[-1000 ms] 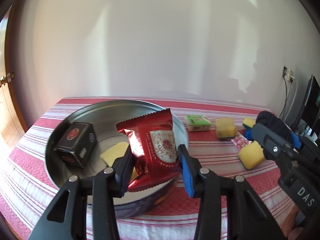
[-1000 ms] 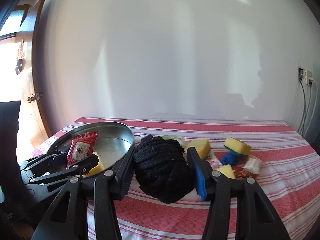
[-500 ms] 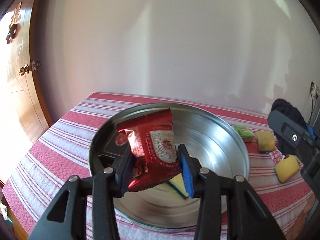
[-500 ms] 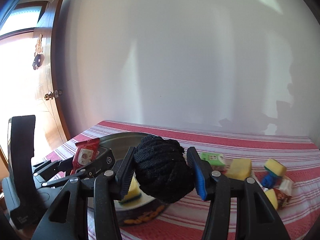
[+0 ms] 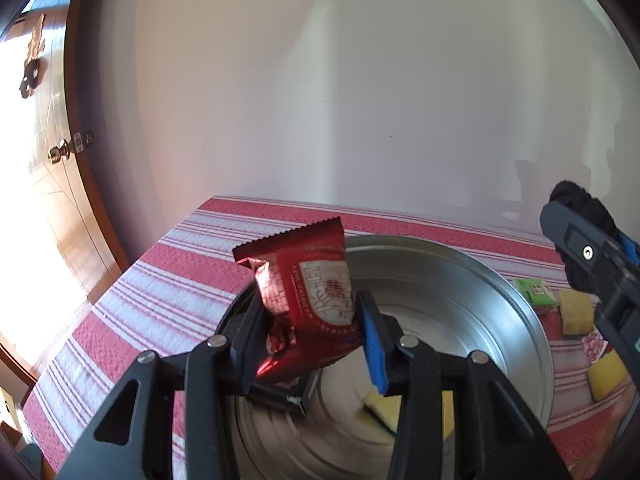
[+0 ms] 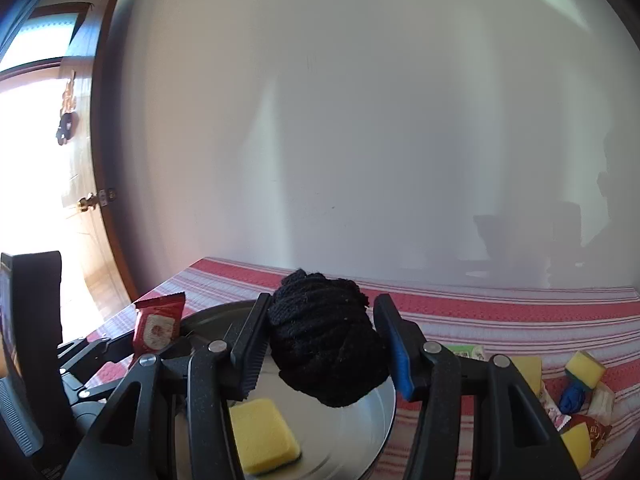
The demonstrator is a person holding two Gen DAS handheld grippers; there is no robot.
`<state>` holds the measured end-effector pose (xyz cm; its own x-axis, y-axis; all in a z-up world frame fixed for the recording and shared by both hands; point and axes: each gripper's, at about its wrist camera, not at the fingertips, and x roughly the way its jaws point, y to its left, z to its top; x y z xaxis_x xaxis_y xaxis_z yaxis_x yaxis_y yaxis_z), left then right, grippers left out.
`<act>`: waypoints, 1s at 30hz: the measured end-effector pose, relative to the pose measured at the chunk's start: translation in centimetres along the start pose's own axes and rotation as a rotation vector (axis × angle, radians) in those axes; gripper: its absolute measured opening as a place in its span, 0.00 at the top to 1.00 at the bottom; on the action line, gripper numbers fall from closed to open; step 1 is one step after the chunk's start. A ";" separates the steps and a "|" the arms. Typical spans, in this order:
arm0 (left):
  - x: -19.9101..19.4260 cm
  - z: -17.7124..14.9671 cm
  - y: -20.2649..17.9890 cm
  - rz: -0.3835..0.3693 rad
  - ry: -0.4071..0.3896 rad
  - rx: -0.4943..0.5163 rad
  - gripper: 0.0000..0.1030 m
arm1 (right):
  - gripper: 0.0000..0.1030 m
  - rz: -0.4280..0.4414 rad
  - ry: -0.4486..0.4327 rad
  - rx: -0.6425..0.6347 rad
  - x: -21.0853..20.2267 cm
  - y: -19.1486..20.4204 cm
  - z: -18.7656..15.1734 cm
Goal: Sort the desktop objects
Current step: 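Carry the red packet and black ball over the metal pan with both tools, then open both tools to drop the red packet and black ball into the pan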
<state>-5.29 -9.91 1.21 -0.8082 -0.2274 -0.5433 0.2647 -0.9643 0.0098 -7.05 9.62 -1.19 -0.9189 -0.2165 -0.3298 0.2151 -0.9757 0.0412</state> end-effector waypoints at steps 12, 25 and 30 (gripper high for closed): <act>3.5 2.3 -2.3 0.066 0.028 0.098 0.59 | 0.47 -0.054 0.090 0.015 4.1 -1.5 -1.8; 4.9 2.3 -4.1 0.098 0.087 0.129 0.56 | 0.47 -0.018 0.104 0.003 4.8 0.1 -2.1; 4.0 2.4 -4.1 0.105 0.048 0.118 0.11 | 0.26 -0.001 0.080 0.041 4.0 0.0 -2.4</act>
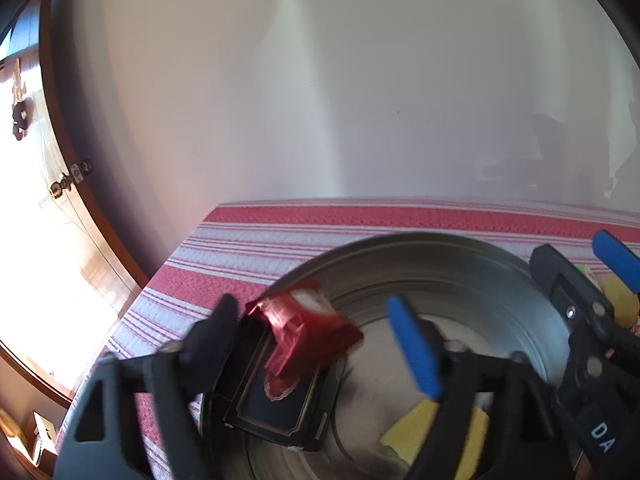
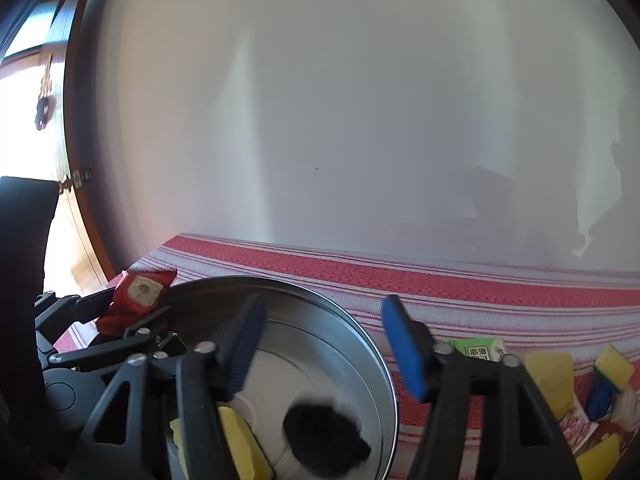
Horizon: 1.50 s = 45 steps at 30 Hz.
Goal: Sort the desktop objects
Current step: 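Open both tools to drop the red packet and black ball into the pan, then grasp the yellow sponge with green scrub side with the left tool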
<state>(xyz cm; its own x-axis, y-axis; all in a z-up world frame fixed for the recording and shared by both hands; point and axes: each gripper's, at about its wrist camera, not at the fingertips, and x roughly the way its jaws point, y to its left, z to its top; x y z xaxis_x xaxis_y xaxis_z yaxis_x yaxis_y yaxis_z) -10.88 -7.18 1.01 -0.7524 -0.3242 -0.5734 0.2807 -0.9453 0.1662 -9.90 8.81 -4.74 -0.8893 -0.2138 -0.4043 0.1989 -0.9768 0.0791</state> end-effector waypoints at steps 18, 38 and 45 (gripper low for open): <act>-6.6 -2.0 2.1 0.125 -0.368 -0.234 0.00 | 0.05 -0.157 -0.171 0.065 -2.9 -2.6 0.7; -12.2 -5.5 -11.3 -0.315 -0.379 0.071 0.00 | 0.05 -0.382 -0.046 -0.008 -6.6 -13.2 -3.5; -13.1 -5.9 -18.1 -0.489 -0.319 0.288 0.00 | 0.05 -0.447 -0.037 -0.045 -8.1 -18.4 -3.5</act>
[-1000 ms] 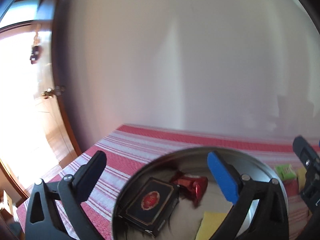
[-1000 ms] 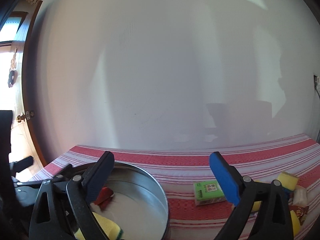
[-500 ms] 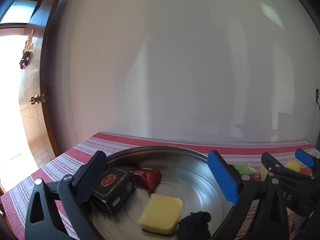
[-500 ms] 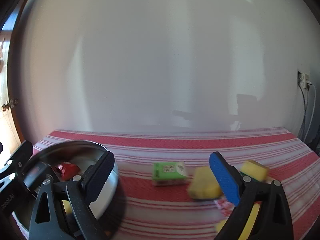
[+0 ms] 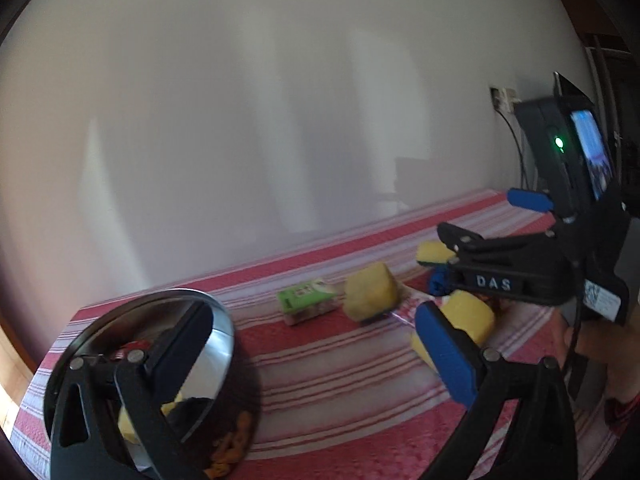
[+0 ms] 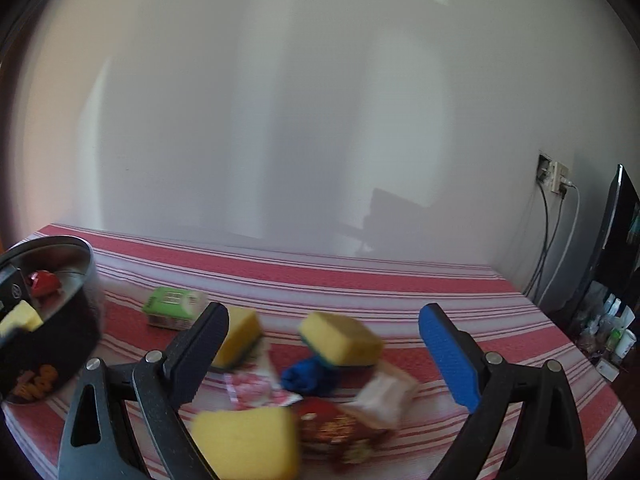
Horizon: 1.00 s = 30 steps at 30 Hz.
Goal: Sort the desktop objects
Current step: 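Grasp the yellow sponge with green scrub side with the left tool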
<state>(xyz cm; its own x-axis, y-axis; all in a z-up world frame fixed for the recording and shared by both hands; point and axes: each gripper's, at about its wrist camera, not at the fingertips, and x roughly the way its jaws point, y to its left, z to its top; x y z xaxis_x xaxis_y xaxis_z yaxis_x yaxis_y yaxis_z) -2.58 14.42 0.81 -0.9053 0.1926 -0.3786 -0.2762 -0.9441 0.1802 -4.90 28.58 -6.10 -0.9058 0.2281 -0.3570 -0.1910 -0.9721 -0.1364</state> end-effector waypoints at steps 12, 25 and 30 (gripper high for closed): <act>7.1 0.5 -6.5 -0.159 0.204 0.158 0.00 | 0.05 -0.060 0.139 0.116 3.7 -5.9 -1.4; 10.0 -0.5 -8.6 -0.291 0.390 0.210 0.30 | 0.05 -0.055 0.226 0.203 4.7 -7.9 -2.3; 9.7 -0.5 -8.2 -0.385 0.410 0.173 0.62 | 0.05 -0.049 0.231 0.204 4.5 -7.6 -2.1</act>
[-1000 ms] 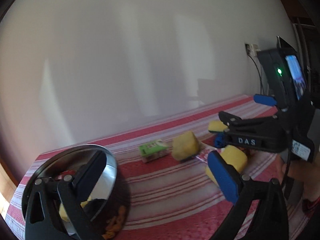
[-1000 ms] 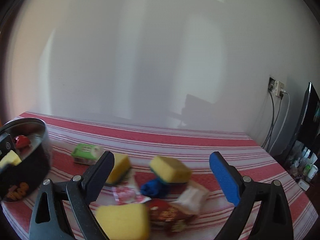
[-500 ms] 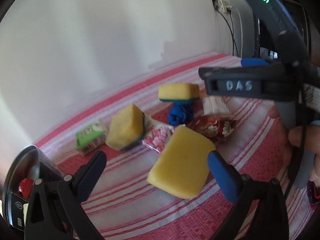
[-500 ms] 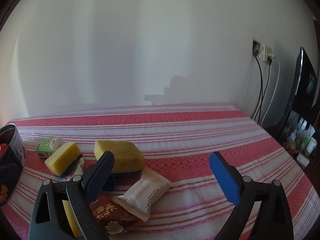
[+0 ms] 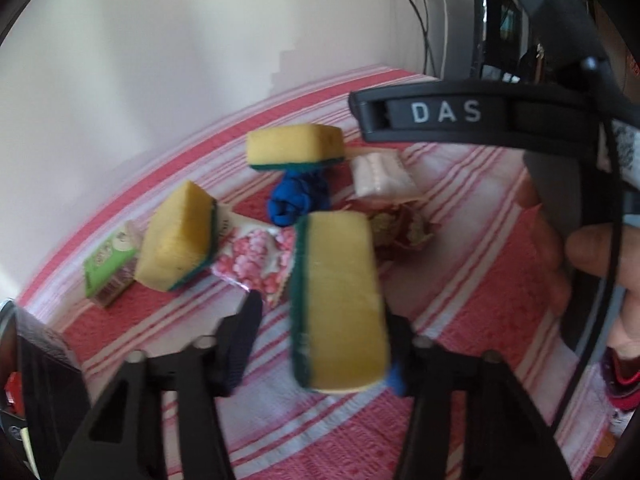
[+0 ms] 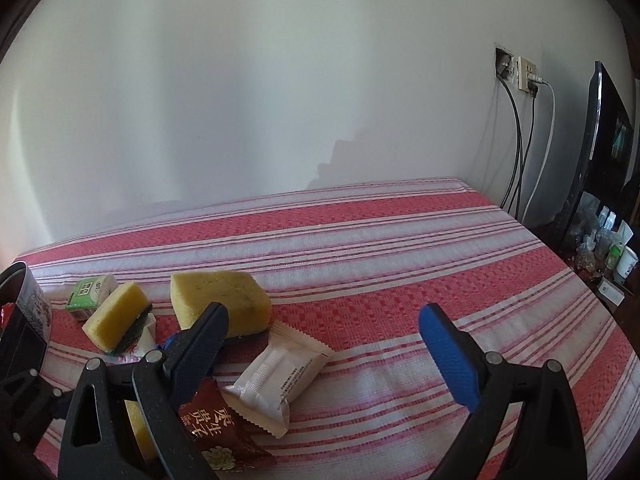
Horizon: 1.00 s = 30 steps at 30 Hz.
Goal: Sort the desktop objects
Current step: 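Grasp the yellow sponge with green scrub side with the left tool, then grasp a yellow sponge with the right tool while the left tool holds its sponge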
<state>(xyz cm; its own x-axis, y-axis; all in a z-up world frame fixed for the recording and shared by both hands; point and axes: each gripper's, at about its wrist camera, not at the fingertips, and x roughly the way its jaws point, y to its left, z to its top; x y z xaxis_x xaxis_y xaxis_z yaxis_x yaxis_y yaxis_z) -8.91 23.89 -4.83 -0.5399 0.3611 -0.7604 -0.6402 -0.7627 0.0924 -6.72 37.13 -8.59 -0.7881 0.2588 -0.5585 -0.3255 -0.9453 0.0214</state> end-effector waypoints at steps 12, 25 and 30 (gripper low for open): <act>-4.7 -1.0 3.6 -0.066 -0.188 -0.115 0.72 | 0.05 -0.012 -0.012 0.017 0.2 -0.9 0.1; -10.4 -2.3 9.5 -0.077 -0.435 -0.300 0.72 | 0.05 0.222 0.014 0.061 1.0 -1.2 1.0; -9.6 -1.8 9.5 -0.074 -0.415 -0.302 0.72 | 0.05 0.279 0.065 -0.075 3.4 1.8 3.1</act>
<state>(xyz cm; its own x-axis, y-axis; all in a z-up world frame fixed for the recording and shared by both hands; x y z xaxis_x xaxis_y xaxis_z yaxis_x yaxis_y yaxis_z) -8.81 12.24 2.18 -0.7095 0.5556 -0.4335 -0.5315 -0.8258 -0.1885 -11.61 36.97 -7.88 -0.8061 -0.0245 -0.5912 -0.0594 -0.9907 0.1220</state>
